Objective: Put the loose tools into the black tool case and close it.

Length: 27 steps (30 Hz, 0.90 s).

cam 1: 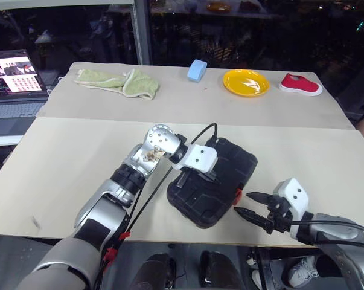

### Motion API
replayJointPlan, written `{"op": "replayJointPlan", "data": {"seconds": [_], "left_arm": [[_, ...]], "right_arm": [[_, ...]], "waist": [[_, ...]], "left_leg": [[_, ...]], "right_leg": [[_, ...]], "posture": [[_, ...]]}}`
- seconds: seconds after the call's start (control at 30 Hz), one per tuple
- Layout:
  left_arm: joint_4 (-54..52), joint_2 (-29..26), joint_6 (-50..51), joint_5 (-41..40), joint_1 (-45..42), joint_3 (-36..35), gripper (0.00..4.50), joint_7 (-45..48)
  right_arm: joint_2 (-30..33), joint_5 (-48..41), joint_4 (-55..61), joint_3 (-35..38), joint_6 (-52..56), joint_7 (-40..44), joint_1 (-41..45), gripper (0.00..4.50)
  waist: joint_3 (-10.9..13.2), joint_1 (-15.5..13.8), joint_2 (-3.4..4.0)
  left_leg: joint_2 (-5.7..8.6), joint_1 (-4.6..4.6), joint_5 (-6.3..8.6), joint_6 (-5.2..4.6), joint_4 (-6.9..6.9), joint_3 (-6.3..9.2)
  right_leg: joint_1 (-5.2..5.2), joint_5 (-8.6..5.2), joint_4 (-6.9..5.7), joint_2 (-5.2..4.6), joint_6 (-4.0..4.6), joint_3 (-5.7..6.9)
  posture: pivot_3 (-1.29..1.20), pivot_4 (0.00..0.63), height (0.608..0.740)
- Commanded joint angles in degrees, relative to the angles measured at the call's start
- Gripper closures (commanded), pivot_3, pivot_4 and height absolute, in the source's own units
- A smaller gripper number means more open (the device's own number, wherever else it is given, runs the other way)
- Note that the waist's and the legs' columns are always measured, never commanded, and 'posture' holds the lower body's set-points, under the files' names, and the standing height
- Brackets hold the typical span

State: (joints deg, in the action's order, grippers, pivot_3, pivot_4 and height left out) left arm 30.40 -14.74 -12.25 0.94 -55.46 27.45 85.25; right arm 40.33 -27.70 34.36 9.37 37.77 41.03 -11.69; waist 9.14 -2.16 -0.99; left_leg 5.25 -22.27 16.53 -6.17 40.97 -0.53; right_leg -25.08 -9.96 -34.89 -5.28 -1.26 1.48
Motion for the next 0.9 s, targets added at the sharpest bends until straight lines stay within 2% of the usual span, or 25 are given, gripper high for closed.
{"op": "replayJointPlan", "data": {"seconds": [0.03, 0.27, 0.37, 0.5, 0.77, 0.9], "left_arm": [[1.02, -1.18, 0.69, 2.60, 1.51, 2.64, 4.50, 1.52], [0.88, -1.45, 0.82, 2.61, 1.21, 2.57, 4.50, 1.51], [0.63, -1.58, 0.98, 2.53, 1.19, 2.52, 4.50, 1.60], [0.72, -1.62, 1.01, 2.52, 1.06, 2.48, 4.50, 1.59], [0.77, -1.68, 0.82, 2.50, 1.13, 2.50, 4.50, 1.68], [1.18, -1.57, 0.41, 2.67, 1.10, 2.55, 4.50, 1.58]], "right_arm": [[-0.27, 1.12, -1.74, -1.01, -2.64, 0.26, 1.73, 1.31], [-1.57, 3.01, -5.86, -3.70, -5.43, 0.67, 4.19, 1.31], [-1.89, 3.66, -6.32, -4.43, -6.44, 0.84, 4.27, 2.05], [-2.24, 3.94, -6.47, -4.38, -7.37, 1.08, 4.22, 3.29], [-1.02, 4.81, -5.06, -3.03, -10.14, 2.61, 1.50, 3.30], [-1.06, 4.48, -4.89, -1.29, -11.80, 2.55, 0.57, 3.30]], "waist": [[0.00, 0.02, 0.00], [0.00, 0.11, 0.00], [0.00, 0.12, 0.01], [0.00, 0.16, 0.01], [-0.01, 0.02, 0.01], [0.00, -0.04, 0.01]], "left_leg": [[0.00, 0.00, 0.01, -0.01, 0.00, 0.00], [0.00, 0.00, 0.05, -0.08, -0.01, 0.00], [0.00, 0.01, 0.05, -0.08, -0.01, 0.00], [0.00, 0.02, 0.05, -0.07, -0.01, 0.00], [0.00, 0.03, 0.05, -0.07, -0.01, 0.00], [0.00, 0.00, -0.14, 0.26, -0.01, 0.00]], "right_leg": [[0.00, 0.00, 0.00, 0.00, 0.00, 0.00], [-0.01, 0.00, -0.04, 0.01, 0.01, -0.01], [-0.01, 0.00, -0.04, 0.01, 0.02, -0.01], [-0.01, 0.01, -0.06, 0.03, 0.02, -0.01], [-0.02, 0.01, -0.06, 0.03, 0.03, -0.01], [-0.01, 0.01, -0.03, 0.03, 0.03, -0.02]], "posture": [[0.00, 0.150, 0.732], [0.00, 0.150, 0.732], [0.00, 0.150, 0.732], [0.00, 0.150, 0.732], [0.00, 0.150, 0.732], [0.00, 0.150, 0.732]]}}
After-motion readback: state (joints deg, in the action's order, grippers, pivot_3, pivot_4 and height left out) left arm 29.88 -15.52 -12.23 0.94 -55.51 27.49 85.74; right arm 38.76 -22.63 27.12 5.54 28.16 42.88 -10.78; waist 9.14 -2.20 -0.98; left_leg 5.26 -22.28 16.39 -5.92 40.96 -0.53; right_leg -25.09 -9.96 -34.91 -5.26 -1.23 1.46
